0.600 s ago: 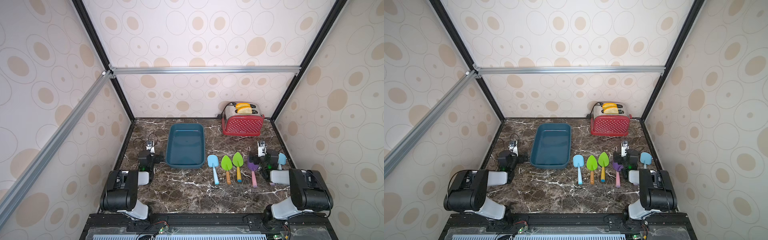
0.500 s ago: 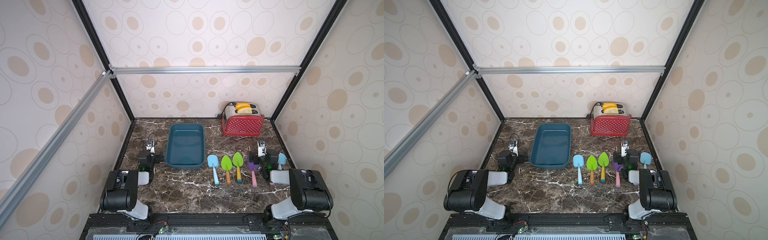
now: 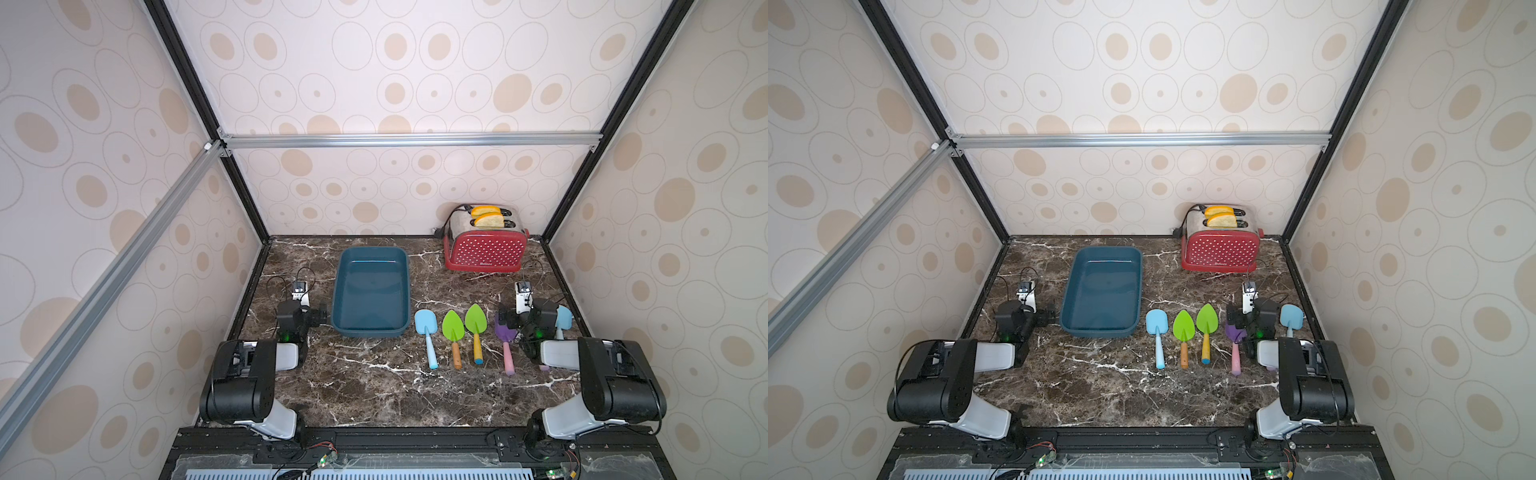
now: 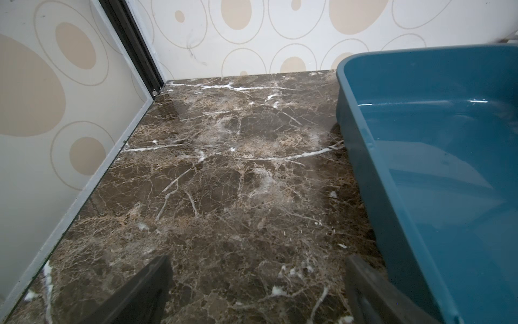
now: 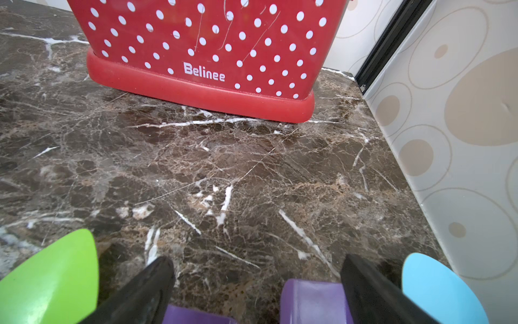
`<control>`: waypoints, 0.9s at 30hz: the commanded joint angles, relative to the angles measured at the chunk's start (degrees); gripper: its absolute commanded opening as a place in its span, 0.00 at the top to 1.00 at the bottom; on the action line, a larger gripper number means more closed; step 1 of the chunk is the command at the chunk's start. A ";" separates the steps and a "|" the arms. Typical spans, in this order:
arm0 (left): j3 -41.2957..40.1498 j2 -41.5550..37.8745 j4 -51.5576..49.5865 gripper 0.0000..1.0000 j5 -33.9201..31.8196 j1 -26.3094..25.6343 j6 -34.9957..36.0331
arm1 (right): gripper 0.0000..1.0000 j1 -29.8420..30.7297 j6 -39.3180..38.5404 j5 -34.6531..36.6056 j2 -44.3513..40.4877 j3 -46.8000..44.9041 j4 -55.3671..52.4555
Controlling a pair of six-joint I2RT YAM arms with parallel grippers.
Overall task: Put the shovel into the storage box
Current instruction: Move the storage box to the center of the board.
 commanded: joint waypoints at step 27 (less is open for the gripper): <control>7.46 -12.93 -17.36 0.01 -3.62 0.30 -3.57 | 0.02 6.62 -3.23 14.63 -8.61 6.08 -13.91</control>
